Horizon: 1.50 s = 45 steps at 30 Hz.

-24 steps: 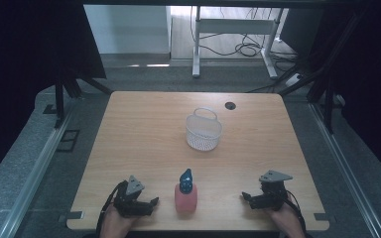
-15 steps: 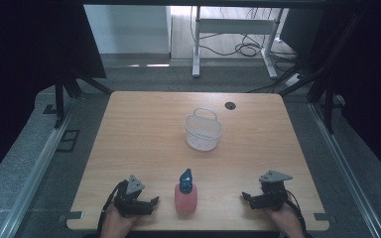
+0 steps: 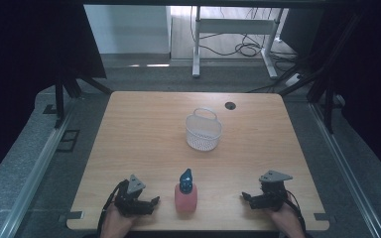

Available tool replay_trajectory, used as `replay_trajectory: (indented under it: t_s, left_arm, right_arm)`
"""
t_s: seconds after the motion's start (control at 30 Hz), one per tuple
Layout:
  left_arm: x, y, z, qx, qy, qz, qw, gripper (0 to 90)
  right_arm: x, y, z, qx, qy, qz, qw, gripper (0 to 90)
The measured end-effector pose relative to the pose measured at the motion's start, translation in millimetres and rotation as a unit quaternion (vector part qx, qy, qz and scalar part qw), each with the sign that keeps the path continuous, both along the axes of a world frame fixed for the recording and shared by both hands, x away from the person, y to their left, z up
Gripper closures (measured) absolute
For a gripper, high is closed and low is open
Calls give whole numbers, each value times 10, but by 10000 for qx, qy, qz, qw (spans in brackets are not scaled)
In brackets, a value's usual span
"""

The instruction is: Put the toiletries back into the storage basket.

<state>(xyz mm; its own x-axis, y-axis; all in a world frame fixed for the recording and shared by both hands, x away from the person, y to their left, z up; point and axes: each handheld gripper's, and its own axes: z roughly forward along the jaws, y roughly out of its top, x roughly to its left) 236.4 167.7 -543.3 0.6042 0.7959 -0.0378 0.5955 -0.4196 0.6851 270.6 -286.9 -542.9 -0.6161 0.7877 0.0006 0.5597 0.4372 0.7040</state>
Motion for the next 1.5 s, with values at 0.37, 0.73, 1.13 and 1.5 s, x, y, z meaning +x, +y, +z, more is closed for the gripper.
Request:
replay_trajectory:
  t_s: [0.37,0.73,1.13,1.5]
  left_arm:
    - [-30,-34,67,-71,40,-157,9998,122]
    - [-63,-16,164,-221,85,-316,9992,124]
    - [-105,-34,266,-251,48,-564,9981,121]
    - [-142,-113,369,-417,60,-860,9954,124]
  right_arm:
    - [0,0,0,-1,1,1,10000,0]
    - [0,1,-1,-2,2,2,10000,0]
    - [1,4,-1,-2,10,3,10000,0]
    - [1,4,-1,-5,9,1,10000,0]
